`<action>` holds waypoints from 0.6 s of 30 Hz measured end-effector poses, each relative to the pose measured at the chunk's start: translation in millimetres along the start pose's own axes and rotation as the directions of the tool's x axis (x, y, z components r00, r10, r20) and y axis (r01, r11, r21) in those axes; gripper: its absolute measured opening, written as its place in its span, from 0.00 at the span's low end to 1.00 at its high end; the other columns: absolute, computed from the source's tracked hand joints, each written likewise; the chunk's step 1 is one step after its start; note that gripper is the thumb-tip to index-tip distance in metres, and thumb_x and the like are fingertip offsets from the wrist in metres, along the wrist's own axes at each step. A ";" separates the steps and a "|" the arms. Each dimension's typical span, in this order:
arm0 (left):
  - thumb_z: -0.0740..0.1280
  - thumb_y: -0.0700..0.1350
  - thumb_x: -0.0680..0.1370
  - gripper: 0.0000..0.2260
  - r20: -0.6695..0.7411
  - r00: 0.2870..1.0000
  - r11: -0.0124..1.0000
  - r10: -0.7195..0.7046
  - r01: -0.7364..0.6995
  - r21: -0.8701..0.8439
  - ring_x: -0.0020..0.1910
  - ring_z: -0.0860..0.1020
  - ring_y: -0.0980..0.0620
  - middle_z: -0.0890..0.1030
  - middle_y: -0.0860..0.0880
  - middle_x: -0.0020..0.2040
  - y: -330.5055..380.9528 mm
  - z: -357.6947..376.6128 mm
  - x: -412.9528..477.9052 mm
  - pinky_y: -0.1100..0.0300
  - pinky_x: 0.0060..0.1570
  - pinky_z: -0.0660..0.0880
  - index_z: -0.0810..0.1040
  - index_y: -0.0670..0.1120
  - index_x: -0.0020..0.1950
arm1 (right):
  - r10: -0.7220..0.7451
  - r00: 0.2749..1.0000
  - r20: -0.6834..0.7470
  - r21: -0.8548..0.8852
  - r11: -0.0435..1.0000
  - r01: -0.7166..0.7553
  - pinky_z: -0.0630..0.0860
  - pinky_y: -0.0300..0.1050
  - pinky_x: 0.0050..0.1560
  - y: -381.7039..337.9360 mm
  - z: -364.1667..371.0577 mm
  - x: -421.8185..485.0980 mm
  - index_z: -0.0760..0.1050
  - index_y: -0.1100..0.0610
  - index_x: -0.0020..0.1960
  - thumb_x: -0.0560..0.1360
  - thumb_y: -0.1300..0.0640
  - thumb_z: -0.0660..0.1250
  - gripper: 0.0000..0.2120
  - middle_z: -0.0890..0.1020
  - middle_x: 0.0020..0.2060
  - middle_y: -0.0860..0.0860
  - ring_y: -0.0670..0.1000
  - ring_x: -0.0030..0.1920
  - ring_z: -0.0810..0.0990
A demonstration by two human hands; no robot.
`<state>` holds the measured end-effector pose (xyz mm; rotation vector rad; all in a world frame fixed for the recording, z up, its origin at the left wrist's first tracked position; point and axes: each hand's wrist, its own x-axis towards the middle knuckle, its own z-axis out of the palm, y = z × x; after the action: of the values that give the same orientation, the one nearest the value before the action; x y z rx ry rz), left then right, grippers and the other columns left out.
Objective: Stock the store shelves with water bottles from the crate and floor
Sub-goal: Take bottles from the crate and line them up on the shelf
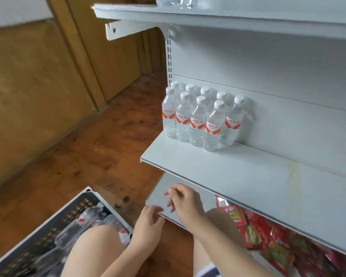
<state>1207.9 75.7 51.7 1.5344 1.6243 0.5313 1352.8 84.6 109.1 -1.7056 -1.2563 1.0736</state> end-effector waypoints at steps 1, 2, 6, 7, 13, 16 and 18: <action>0.65 0.40 0.79 0.10 -0.031 0.999 0.999 -0.034 0.033 -0.041 0.53 0.76 0.61 0.78 0.55 0.55 -2.6 -8.4 -11.2 0.59 0.57 0.72 0.77 0.55 0.53 | 0.028 0.999 0.039 0.005 1.000 -0.028 0.78 0.39 0.34 -1.8 11.8 -11.3 0.81 0.51 0.41 0.83 0.50 0.60 0.16 0.83 0.31 0.50 0.45 0.30 0.81; 0.65 0.40 0.79 0.09 -0.054 0.996 0.994 -0.077 0.073 -0.079 0.52 0.76 0.61 0.79 0.56 0.53 -7.0 -17.5 -23.5 0.59 0.55 0.72 0.78 0.55 0.52 | 0.078 0.994 0.071 0.034 0.996 -0.081 0.77 0.39 0.34 -2.1 21.3 -22.1 0.82 0.52 0.40 0.84 0.47 0.59 0.20 0.84 0.32 0.50 0.46 0.31 0.81; 0.65 0.42 0.79 0.08 -0.104 0.962 0.951 -0.254 0.228 -0.209 0.44 0.79 0.52 0.83 0.55 0.45 -41.5 -59.0 -77.9 0.55 0.46 0.75 0.81 0.54 0.47 | 0.189 0.958 0.215 0.120 0.968 -0.218 0.80 0.43 0.36 -3.5 45.7 -64.4 0.83 0.58 0.46 0.85 0.48 0.55 0.22 0.85 0.34 0.54 0.51 0.34 0.83; 0.64 0.42 0.79 0.09 -0.103 0.955 0.939 -0.278 0.247 -0.241 0.44 0.80 0.52 0.83 0.54 0.44 -48.7 -68.9 -89.1 0.55 0.45 0.76 0.81 0.54 0.48 | 0.146 0.960 0.237 0.088 0.981 -0.171 0.81 0.42 0.37 -7.8 49.5 -74.4 0.82 0.58 0.47 0.85 0.49 0.55 0.21 0.85 0.35 0.54 0.51 0.35 0.83; 0.62 0.39 0.80 0.11 -0.164 0.951 0.903 -0.262 0.181 -0.390 0.46 0.82 0.51 0.84 0.50 0.44 -66.2 -97.2 -132.6 0.52 0.54 0.79 0.82 0.50 0.49 | -0.052 0.955 0.293 -0.044 0.997 0.068 0.81 0.53 0.41 -25.8 73.5 -111.0 0.73 0.57 0.36 0.84 0.51 0.60 0.20 0.79 0.28 0.52 0.49 0.30 0.79; 0.61 0.37 0.81 0.11 -0.201 0.940 0.886 -0.275 0.167 -0.432 0.47 0.82 0.50 0.84 0.49 0.46 -68.8 -95.9 -144.2 0.53 0.53 0.80 0.81 0.48 0.49 | -0.106 0.940 0.326 -0.086 0.986 0.141 0.79 0.49 0.39 -29.1 82.4 -116.9 0.73 0.56 0.35 0.83 0.50 0.62 0.19 0.78 0.26 0.51 0.46 0.29 0.77; 0.61 0.38 0.81 0.10 -0.232 0.932 0.887 -0.279 0.157 -0.434 0.48 0.81 0.51 0.84 0.51 0.46 -70.1 -97.9 -150.7 0.54 0.53 0.80 0.81 0.49 0.49 | -0.129 0.915 0.382 -0.113 0.976 0.185 0.77 0.42 0.36 -31.7 91.0 -120.3 0.74 0.56 0.37 0.82 0.47 0.63 0.19 0.78 0.27 0.50 0.46 0.29 0.78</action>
<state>1076.1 -58.4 94.8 0.9778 1.7403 0.9383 1237.7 -16.3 127.5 -1.5153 -1.7210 1.2726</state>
